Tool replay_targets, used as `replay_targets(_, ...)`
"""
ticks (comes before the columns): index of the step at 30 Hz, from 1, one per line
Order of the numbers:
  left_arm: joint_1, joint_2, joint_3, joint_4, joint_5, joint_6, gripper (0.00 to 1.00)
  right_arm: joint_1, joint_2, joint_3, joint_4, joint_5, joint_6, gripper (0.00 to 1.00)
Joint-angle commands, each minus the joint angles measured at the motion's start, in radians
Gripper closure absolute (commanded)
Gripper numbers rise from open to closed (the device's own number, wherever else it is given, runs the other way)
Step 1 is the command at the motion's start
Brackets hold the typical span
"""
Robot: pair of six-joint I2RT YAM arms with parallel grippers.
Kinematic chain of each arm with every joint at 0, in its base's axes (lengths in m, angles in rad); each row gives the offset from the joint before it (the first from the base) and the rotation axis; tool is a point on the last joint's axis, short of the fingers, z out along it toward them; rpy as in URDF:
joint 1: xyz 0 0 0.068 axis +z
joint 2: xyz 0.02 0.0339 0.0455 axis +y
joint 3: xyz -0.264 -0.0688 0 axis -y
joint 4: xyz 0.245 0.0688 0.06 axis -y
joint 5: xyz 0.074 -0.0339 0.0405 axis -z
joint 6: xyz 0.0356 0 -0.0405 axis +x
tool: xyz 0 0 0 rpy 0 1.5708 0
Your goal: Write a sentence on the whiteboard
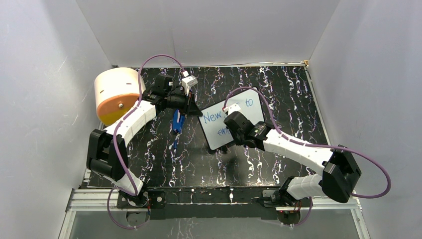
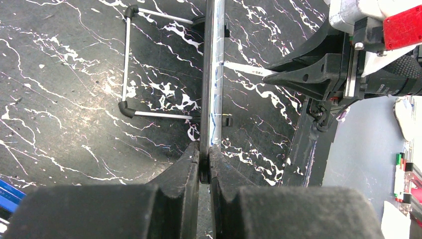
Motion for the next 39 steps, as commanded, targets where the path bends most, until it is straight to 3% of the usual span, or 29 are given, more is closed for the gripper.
replay_targets(1, 0.0, 0.009, 0.01, -0.043, -0.017, 0.04, 1.0, -0.016, -0.018, 0.048, 0.078, 0.031, -0.013, 1.0)
replay_targets(39, 0.0, 0.012, 0.016, -0.052, -0.021, 0.04, 1.0, -0.085, -0.1, -0.019, 0.028, -0.05, -0.039, 1.0)
